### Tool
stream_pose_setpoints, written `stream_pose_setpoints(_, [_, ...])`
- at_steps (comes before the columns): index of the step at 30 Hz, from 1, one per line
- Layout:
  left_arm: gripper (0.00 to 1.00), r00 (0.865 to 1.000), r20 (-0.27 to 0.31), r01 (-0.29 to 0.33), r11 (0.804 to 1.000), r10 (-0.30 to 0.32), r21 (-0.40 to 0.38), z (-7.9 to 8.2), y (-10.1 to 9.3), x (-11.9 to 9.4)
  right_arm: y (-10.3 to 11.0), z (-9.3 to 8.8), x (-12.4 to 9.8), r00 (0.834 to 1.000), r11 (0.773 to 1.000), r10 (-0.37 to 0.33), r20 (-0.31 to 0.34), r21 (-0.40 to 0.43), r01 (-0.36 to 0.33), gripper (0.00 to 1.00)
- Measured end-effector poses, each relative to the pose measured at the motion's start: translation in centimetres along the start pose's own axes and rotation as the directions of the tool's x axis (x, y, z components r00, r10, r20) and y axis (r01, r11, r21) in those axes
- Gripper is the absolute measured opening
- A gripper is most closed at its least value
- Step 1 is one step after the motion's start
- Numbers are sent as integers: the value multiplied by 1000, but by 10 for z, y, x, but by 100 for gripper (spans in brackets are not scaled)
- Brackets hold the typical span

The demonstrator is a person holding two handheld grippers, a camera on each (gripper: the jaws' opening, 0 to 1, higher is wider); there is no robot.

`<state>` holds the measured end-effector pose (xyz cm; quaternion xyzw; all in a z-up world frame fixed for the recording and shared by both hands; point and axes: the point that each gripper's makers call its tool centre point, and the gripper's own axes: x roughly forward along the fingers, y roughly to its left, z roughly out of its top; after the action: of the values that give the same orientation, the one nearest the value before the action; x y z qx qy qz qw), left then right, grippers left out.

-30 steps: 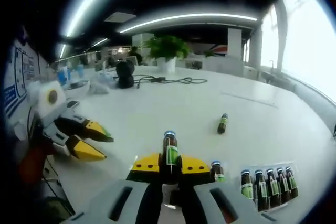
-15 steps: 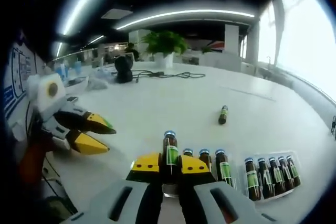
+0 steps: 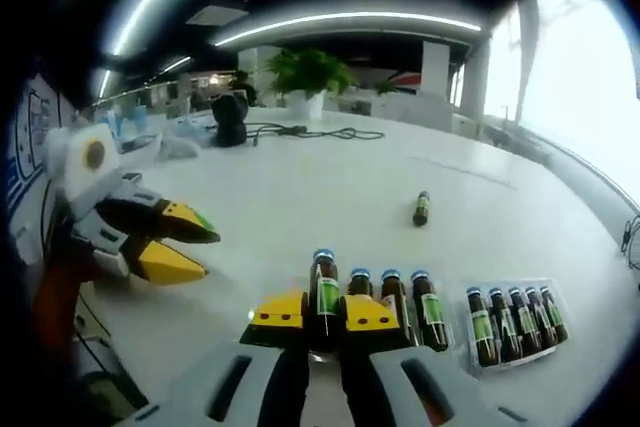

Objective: Grip medicine bottles put into box

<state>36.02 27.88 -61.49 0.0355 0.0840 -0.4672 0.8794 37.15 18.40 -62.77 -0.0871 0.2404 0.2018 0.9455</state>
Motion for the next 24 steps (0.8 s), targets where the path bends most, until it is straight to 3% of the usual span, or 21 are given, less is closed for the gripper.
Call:
stream_pose_setpoints(6, [14,1000,0,0,1000,0,0,0,0,0,-3,2,0,999,999,-32,12,-1,32,8])
stream_pose_setpoints(24, [14,1000,-1,0,1000,0,1,0,0,0,-10,10,-7,999,1000,13,45,22,-14,5])
